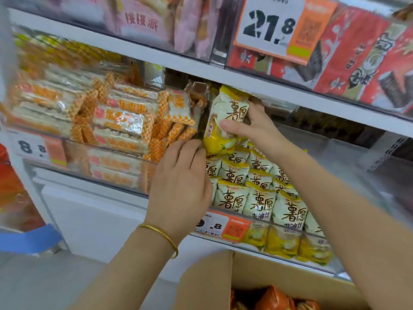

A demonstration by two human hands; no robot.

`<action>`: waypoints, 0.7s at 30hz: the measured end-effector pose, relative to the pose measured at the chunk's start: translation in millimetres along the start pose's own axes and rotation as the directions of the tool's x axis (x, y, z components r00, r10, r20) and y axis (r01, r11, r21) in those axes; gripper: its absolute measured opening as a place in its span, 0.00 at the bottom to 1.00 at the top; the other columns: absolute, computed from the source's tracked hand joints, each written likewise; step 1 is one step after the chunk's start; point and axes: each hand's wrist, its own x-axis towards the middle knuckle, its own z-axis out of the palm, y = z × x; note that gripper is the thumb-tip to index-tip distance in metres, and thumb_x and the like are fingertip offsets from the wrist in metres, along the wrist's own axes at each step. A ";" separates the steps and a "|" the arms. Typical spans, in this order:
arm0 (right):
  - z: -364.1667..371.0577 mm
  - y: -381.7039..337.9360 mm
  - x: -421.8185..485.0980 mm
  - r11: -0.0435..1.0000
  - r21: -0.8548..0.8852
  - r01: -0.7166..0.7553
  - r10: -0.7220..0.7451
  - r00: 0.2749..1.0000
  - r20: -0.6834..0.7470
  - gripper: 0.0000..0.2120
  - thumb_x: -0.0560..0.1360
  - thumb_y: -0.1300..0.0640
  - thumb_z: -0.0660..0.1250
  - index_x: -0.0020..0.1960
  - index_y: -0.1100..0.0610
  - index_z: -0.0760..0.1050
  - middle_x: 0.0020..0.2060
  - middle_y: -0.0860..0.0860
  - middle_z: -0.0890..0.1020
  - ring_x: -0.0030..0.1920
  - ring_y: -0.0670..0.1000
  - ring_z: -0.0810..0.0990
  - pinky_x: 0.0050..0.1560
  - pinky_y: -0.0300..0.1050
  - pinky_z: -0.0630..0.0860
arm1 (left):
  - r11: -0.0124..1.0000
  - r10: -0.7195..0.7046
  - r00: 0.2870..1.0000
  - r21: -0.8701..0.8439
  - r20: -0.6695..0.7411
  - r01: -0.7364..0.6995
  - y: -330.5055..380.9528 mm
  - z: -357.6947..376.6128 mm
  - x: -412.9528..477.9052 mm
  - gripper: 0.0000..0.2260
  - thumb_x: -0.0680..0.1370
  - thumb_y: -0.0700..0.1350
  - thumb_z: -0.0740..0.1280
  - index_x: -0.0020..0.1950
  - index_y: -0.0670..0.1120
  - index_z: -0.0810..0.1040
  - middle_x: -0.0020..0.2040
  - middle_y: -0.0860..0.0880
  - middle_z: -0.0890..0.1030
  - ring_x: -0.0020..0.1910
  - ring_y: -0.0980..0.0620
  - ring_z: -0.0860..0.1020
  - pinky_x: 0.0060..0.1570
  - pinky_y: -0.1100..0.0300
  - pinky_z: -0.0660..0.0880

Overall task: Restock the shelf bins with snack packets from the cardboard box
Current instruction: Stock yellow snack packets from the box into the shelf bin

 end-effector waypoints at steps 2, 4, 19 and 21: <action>3.8 3.5 12.3 0.999 0.011 -0.033 0.033 0.999 0.005 0.20 0.62 0.37 0.73 0.51 0.38 0.71 0.61 0.48 0.74 0.64 0.48 0.71 0.69 0.49 0.66 | 1.000 -0.004 1.000 0.001 -0.021 0.004 1.6 -0.2 0.6 0.19 0.72 0.43 0.58 0.58 0.38 0.77 0.59 0.41 0.77 0.60 0.42 0.69 0.59 0.52 0.66; 7.2 4.6 20.3 0.992 0.095 -0.084 0.079 0.996 0.051 0.19 0.65 0.43 0.75 0.51 0.42 0.72 0.58 0.46 0.79 0.61 0.47 0.76 0.67 0.53 0.70 | 1.000 -0.012 1.000 -0.014 -0.020 0.012 4.1 0.4 -0.3 0.18 0.72 0.43 0.57 0.58 0.39 0.77 0.60 0.42 0.77 0.60 0.41 0.70 0.57 0.49 0.70; 9.6 10.8 -2.1 0.859 0.498 -0.116 0.156 0.987 -0.040 0.25 0.64 0.50 0.73 0.59 0.55 0.75 0.54 0.51 0.83 0.55 0.50 0.82 0.57 0.47 0.78 | 0.997 -0.037 0.999 -0.069 -0.035 0.035 6.1 6.0 -1.2 0.18 0.72 0.43 0.55 0.54 0.40 0.79 0.60 0.41 0.77 0.62 0.42 0.66 0.58 0.49 0.70; 11.0 9.3 -7.2 0.861 0.500 -0.099 0.156 0.985 -0.074 0.25 0.64 0.50 0.73 0.59 0.56 0.76 0.54 0.51 0.84 0.54 0.49 0.83 0.57 0.47 0.78 | 0.997 -0.037 0.999 -0.070 -0.037 0.034 5.9 6.2 -1.1 0.18 0.71 0.43 0.55 0.54 0.39 0.79 0.59 0.41 0.77 0.61 0.42 0.67 0.58 0.49 0.70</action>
